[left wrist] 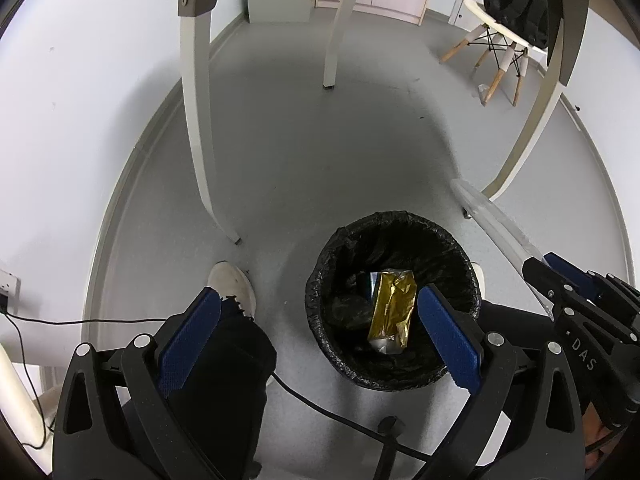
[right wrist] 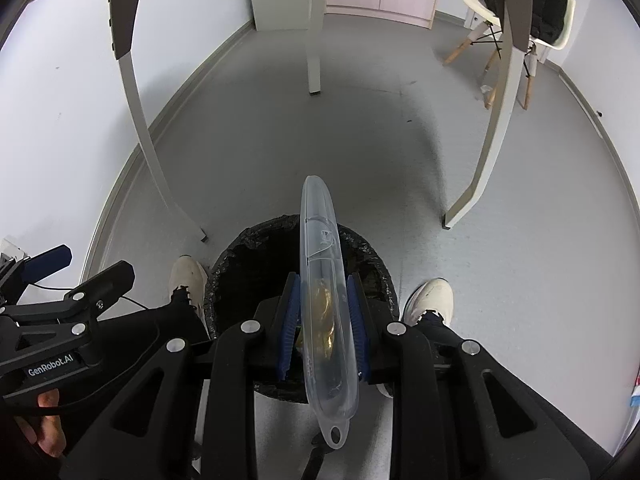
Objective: Collect trash
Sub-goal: 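Open the left tool dropping the pouch while the right tool releases the tube into the bin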
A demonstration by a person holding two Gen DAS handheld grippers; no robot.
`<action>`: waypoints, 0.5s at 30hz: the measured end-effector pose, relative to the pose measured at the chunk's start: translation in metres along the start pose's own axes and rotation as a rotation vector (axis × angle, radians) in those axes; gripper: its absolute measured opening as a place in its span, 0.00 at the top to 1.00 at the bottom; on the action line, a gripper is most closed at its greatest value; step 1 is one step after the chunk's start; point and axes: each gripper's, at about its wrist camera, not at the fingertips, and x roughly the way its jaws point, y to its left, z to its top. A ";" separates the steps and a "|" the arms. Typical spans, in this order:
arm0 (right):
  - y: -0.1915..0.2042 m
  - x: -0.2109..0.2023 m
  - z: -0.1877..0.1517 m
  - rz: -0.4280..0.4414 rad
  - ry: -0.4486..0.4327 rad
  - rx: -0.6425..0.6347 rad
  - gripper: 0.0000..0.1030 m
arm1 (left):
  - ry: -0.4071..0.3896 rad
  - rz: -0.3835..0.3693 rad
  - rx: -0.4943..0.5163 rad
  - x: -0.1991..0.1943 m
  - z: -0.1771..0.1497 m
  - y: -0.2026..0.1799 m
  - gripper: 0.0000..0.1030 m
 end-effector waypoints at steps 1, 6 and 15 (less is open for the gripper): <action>0.000 0.000 -0.001 -0.002 -0.002 0.000 0.77 | 0.001 0.001 0.001 0.000 0.001 0.000 0.06; 0.003 0.004 0.001 -0.006 0.001 0.003 0.76 | 0.001 0.006 0.009 0.001 0.001 -0.002 0.06; -0.001 -0.002 0.001 -0.006 -0.019 0.015 0.40 | 0.003 0.016 0.010 -0.001 -0.002 -0.001 0.06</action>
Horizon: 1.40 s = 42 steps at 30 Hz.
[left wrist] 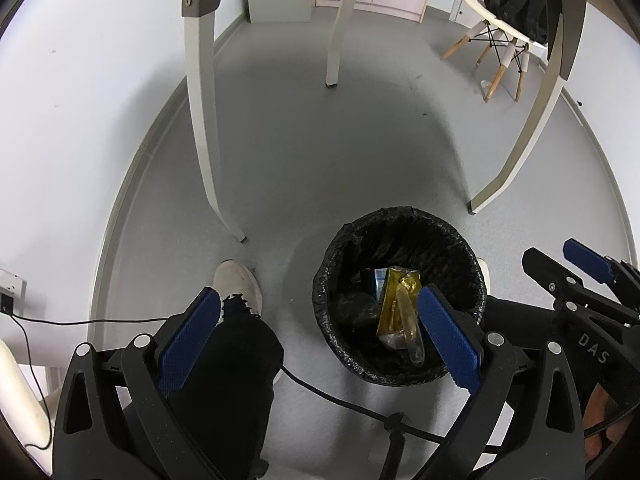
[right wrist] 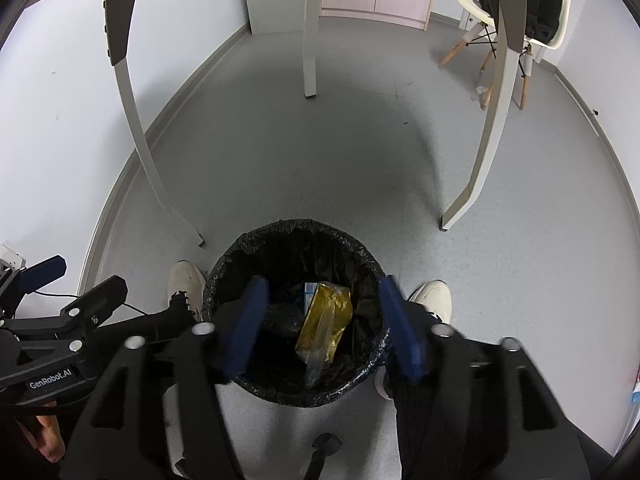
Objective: Collect trash
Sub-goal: 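Open the left tool dropping the pouch while the right tool releases the tube into the bin, then raise both open tools back up toward the table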
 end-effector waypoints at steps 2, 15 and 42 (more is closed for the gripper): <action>-0.001 -0.003 0.000 0.003 -0.009 -0.005 0.28 | -0.005 -0.001 -0.002 -0.003 -0.001 0.000 0.06; -0.009 -0.049 -0.004 -0.004 -0.089 -0.005 0.07 | -0.052 -0.021 -0.012 -0.050 -0.015 0.003 0.06; -0.004 -0.210 -0.017 -0.013 -0.309 -0.020 0.07 | -0.248 -0.015 -0.028 -0.202 -0.036 -0.005 0.06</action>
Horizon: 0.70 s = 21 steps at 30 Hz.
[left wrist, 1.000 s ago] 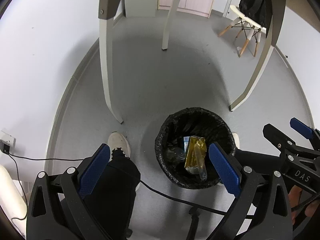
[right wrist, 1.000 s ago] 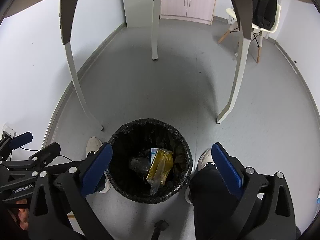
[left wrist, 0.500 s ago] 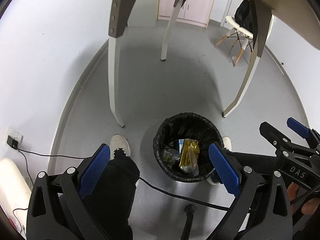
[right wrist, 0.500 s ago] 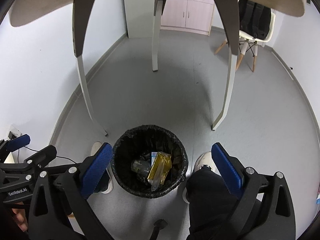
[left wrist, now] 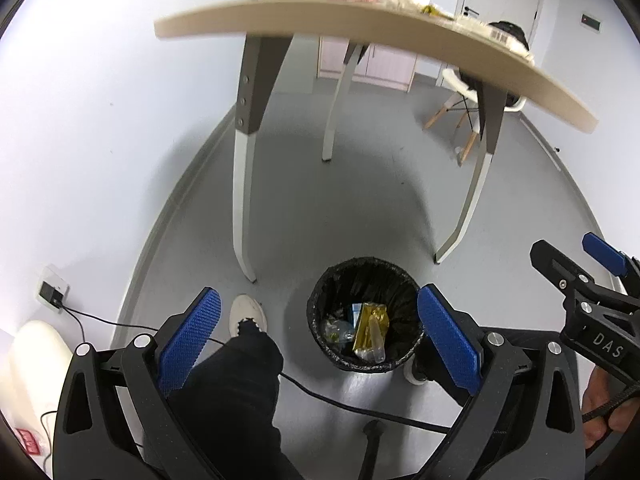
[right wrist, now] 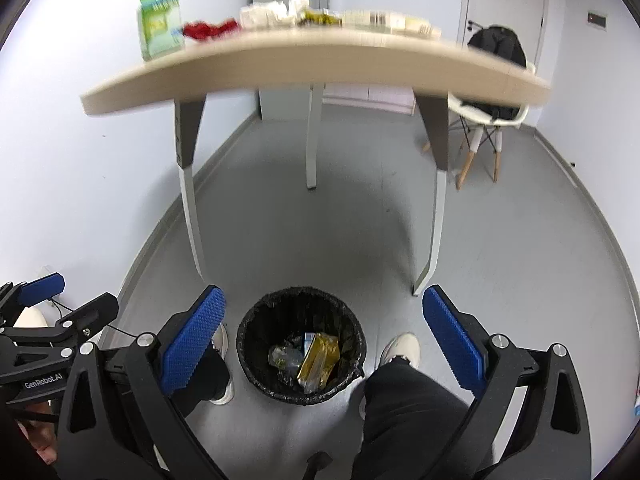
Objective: Collect trash
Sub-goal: 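Raise both open tools back up toward the table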
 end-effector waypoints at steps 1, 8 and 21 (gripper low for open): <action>0.000 -0.007 0.002 -0.003 -0.011 -0.002 0.07 | -0.010 -0.003 0.000 -0.007 0.001 -0.001 0.06; -0.003 -0.050 0.008 0.003 -0.069 -0.001 0.07 | -0.062 -0.002 0.008 -0.043 0.003 -0.008 0.06; -0.008 -0.125 0.031 0.025 -0.169 0.001 0.08 | -0.144 0.001 0.008 -0.098 0.020 -0.017 0.06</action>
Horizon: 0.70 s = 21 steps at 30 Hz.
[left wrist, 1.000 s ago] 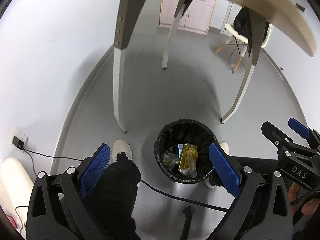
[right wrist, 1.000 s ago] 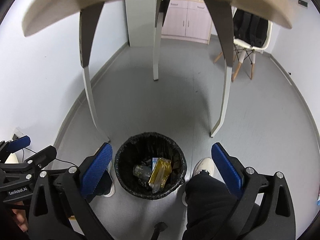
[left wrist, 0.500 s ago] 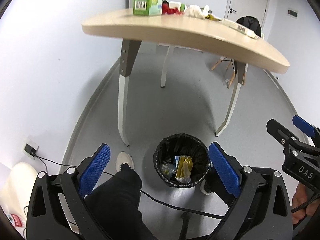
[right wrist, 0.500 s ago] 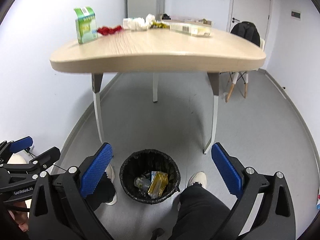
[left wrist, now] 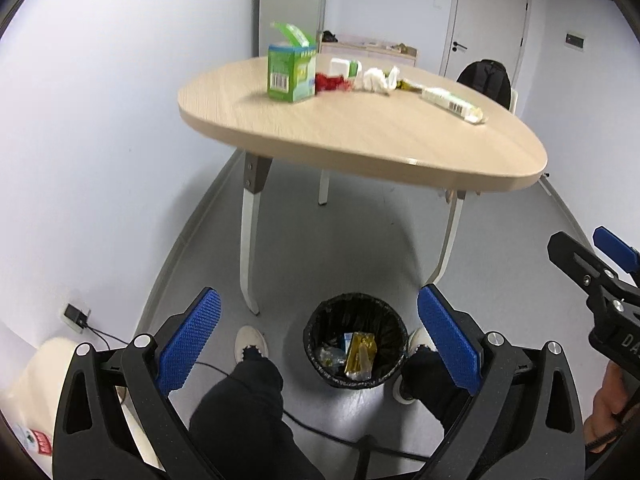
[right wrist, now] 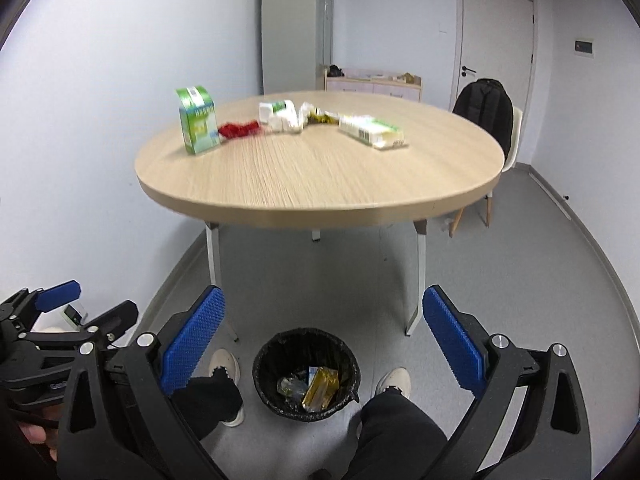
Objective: Collect trash
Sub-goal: 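Raise both open tools back up toward the table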
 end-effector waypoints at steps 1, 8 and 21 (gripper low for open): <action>0.000 -0.004 0.004 0.002 -0.005 0.001 0.08 | -0.005 0.001 0.000 -0.003 0.004 -0.001 0.06; 0.000 -0.006 0.031 0.013 -0.005 -0.005 0.07 | -0.018 0.012 0.000 -0.008 0.033 0.000 0.06; 0.015 0.069 0.103 0.055 0.013 -0.066 0.14 | -0.002 0.051 -0.039 0.050 0.116 0.028 0.06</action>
